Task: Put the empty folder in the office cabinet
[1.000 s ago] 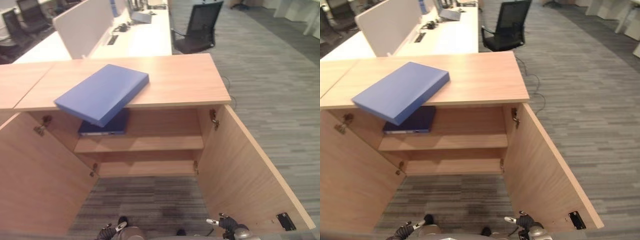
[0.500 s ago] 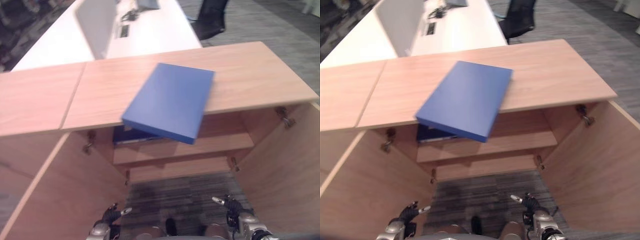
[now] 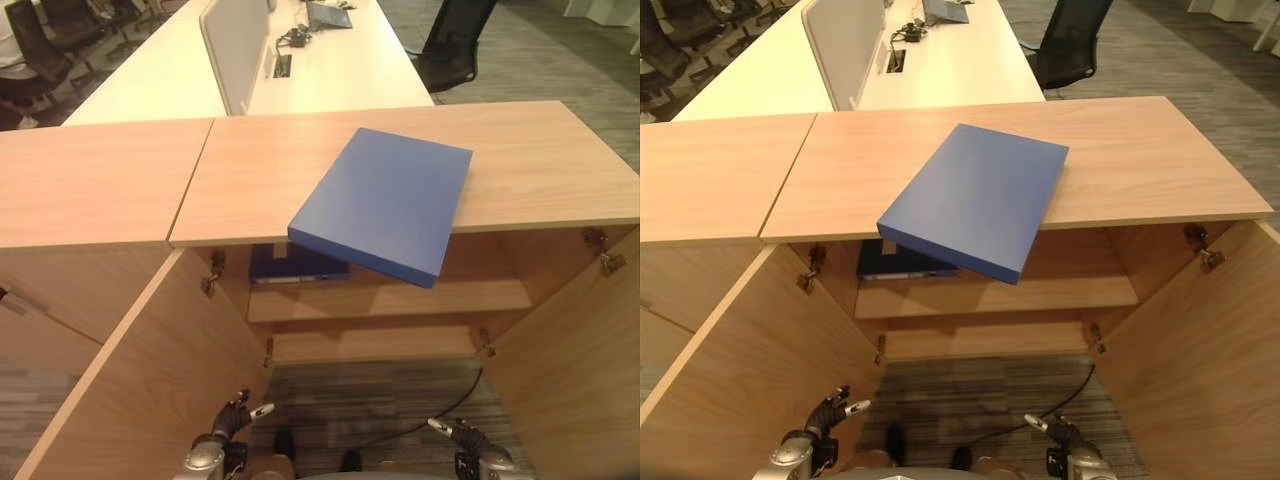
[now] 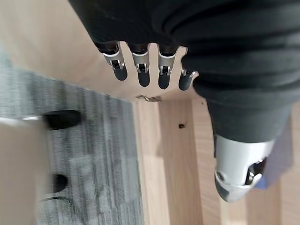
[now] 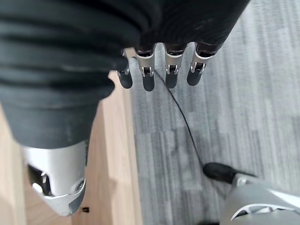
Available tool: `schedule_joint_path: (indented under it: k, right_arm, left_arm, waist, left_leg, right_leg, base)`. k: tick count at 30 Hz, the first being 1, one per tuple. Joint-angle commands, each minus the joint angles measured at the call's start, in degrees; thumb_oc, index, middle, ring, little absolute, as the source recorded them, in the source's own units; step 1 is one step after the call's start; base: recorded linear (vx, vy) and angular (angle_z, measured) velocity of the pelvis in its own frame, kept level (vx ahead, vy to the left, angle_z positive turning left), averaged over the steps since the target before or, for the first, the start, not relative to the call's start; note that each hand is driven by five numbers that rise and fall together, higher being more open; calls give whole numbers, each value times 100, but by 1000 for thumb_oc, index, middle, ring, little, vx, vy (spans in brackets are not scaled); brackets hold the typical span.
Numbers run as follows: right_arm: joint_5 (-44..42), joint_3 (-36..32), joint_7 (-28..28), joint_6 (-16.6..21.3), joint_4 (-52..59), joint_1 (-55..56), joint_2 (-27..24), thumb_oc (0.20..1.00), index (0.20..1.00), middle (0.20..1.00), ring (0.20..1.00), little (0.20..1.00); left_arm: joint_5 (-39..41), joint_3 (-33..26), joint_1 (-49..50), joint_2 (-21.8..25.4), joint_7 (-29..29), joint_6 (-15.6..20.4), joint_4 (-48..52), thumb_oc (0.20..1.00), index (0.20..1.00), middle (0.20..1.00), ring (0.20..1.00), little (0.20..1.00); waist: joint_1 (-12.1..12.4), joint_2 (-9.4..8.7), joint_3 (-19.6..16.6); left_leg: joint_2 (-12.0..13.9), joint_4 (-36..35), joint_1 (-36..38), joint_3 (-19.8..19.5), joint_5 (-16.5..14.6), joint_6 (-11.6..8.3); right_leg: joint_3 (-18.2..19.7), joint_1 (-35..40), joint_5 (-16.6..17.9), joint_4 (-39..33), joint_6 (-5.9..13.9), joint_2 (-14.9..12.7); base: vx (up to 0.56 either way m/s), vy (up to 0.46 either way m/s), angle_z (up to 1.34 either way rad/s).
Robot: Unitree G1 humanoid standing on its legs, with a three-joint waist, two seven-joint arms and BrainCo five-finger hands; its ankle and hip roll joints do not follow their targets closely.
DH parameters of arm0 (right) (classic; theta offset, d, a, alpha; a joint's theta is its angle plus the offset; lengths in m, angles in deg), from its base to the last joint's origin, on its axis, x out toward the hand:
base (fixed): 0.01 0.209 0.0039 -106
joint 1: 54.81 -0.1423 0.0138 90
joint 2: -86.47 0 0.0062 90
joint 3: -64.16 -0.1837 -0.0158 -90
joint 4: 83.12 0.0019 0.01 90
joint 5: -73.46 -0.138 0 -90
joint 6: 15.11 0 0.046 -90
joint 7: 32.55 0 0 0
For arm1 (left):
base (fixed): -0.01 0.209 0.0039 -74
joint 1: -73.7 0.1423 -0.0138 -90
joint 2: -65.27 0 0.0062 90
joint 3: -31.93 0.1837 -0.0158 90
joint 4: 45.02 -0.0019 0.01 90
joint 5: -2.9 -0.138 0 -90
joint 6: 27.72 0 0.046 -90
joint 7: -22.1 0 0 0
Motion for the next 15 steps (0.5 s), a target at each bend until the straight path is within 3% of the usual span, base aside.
schedule_joint_path:
  k: [1,15]
  right_arm:
    - [78,155,88,-6,-45,-136,-9,1000,1000,1000,1000,1000]
    - [175,245,47,43,-14,-59,80,1000,1000,1000,1000,1000]
  left_arm:
    - [-122,7,-21,64,-73,78,-128,1000,1000,1000,1000,1000]
    - [-395,-4,-118,-67,52,73,-709,1000,1000,1000,1000,1000]
  waist:
    - [113,-52,-91]
    - [63,-30,-99]
  left_leg:
    - [-229,-27,-15,92,-13,160]
    - [-257,-27,183,124,-171,168]
  right_leg:
    - [153,172,397,-490,1041,-592]
    - [232,286,376,-490,1107,-637]
  base:
    - [121,115,-31]
    - [27,12,-2]
